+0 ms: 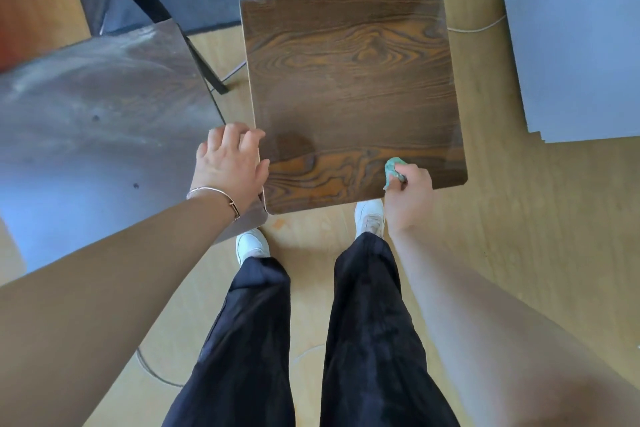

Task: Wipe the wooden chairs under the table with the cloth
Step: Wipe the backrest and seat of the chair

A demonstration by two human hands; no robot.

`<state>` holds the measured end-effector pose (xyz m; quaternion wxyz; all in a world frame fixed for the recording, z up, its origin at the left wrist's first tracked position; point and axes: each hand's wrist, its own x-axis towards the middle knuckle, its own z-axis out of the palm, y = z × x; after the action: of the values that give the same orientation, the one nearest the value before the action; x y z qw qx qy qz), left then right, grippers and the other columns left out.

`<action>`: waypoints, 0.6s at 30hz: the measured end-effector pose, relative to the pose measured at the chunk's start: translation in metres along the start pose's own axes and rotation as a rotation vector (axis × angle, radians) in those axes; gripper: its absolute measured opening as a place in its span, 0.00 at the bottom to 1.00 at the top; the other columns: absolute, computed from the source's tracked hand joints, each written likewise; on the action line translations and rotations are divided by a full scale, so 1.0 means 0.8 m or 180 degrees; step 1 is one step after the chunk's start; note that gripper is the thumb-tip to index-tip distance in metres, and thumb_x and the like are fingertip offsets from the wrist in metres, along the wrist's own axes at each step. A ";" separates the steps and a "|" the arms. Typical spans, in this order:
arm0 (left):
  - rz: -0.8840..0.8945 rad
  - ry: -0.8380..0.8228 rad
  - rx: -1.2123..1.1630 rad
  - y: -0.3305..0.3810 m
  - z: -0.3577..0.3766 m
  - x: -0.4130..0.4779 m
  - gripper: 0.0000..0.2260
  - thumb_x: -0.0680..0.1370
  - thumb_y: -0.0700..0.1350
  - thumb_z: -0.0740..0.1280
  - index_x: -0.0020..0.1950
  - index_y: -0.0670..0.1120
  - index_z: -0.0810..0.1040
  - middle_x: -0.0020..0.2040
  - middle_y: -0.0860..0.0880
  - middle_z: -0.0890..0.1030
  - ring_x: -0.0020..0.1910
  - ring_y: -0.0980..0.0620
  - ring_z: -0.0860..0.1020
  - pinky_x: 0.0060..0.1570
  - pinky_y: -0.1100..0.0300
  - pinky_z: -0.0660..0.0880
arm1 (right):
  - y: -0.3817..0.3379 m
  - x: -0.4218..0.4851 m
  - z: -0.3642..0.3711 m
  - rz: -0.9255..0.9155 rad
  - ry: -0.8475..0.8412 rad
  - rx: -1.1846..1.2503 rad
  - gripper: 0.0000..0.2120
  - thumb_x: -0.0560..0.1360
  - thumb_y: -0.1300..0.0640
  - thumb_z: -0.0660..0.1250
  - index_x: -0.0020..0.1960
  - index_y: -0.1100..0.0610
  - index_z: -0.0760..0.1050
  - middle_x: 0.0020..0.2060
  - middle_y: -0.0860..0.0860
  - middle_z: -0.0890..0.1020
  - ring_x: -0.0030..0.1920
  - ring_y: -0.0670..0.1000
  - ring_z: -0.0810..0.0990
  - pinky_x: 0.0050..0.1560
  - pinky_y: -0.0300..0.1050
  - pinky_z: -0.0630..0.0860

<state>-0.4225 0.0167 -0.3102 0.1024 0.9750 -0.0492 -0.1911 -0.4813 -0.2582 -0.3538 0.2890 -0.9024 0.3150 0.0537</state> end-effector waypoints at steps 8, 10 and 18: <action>-0.0111 0.0060 0.0003 -0.054 -0.010 -0.031 0.19 0.77 0.51 0.64 0.68 0.48 0.70 0.64 0.44 0.69 0.59 0.39 0.67 0.56 0.45 0.67 | -0.109 -0.011 0.071 -0.1200 -0.0701 -0.0019 0.11 0.75 0.69 0.66 0.54 0.60 0.80 0.51 0.54 0.78 0.49 0.54 0.79 0.49 0.38 0.73; -0.0113 0.0093 0.0012 -0.067 -0.014 -0.037 0.20 0.77 0.51 0.64 0.67 0.48 0.70 0.64 0.44 0.69 0.59 0.39 0.67 0.56 0.45 0.68 | -0.121 -0.014 0.076 -0.1408 -0.0913 -0.0059 0.09 0.75 0.69 0.67 0.53 0.60 0.80 0.52 0.54 0.78 0.49 0.54 0.79 0.50 0.37 0.73; -0.0090 0.0160 -0.0011 -0.088 -0.021 -0.063 0.20 0.77 0.52 0.64 0.68 0.48 0.70 0.64 0.43 0.70 0.59 0.38 0.67 0.56 0.45 0.67 | -0.123 -0.060 0.086 -0.2227 -0.1699 -0.0514 0.09 0.75 0.66 0.69 0.55 0.61 0.80 0.53 0.53 0.77 0.51 0.52 0.79 0.53 0.42 0.78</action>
<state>-0.4584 0.0946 -0.2922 0.1025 0.9799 -0.0324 -0.1680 -0.4546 -0.1319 -0.3494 0.2895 -0.9289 -0.1001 0.2081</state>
